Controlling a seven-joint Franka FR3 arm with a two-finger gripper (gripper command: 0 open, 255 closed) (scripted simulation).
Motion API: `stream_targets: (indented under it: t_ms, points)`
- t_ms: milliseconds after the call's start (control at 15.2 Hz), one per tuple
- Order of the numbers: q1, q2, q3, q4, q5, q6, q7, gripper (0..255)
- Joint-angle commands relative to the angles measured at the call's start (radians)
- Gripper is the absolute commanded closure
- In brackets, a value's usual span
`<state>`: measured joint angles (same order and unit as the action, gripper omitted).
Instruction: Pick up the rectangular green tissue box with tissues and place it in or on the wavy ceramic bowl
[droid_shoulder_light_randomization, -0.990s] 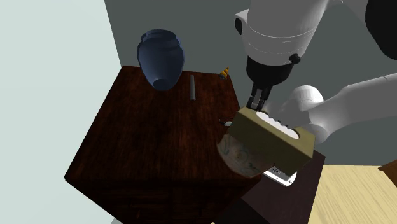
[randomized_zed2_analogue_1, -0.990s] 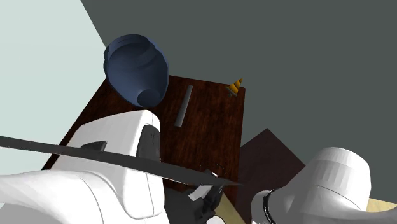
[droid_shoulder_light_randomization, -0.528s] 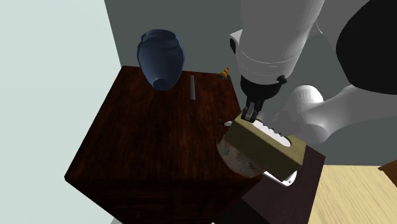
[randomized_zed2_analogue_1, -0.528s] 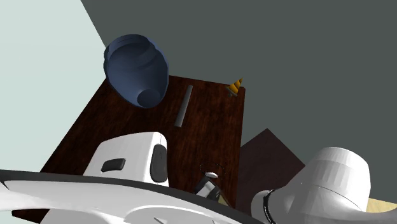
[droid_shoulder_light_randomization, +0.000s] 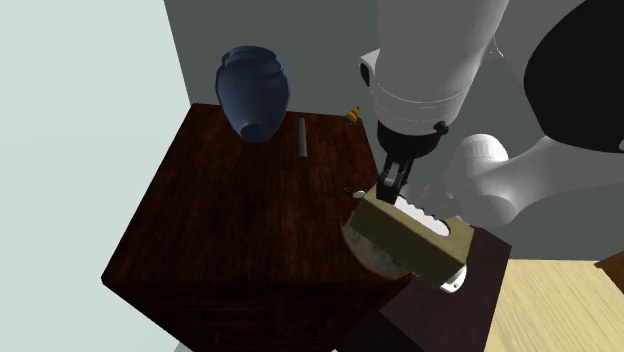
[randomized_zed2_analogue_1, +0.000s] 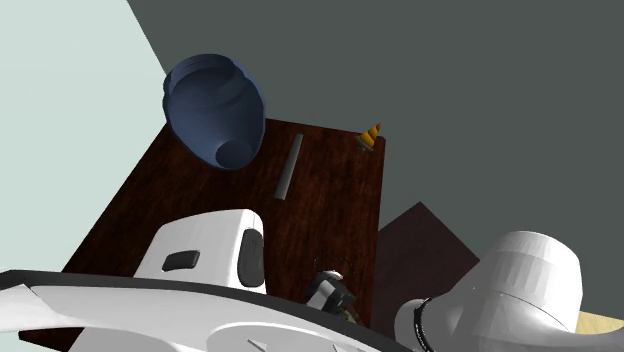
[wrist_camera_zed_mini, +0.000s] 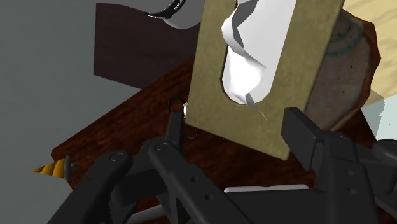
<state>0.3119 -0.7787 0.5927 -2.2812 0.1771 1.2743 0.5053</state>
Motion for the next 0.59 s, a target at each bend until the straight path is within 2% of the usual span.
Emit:
stream_targets:
  t_ms: [0,198,462,528]
  points:
    - [0.000,0.000,0.000,0.000,0.000,0.000,0.000,0]
    - [0.000,0.000,0.000,0.000,0.000,0.000,0.000,0]
    - [-0.035,0.082,0.013,0.176,-0.021,-0.093,0.023,0]
    - [-0.035,0.082,0.013,0.176,-0.021,-0.093,0.023,0]
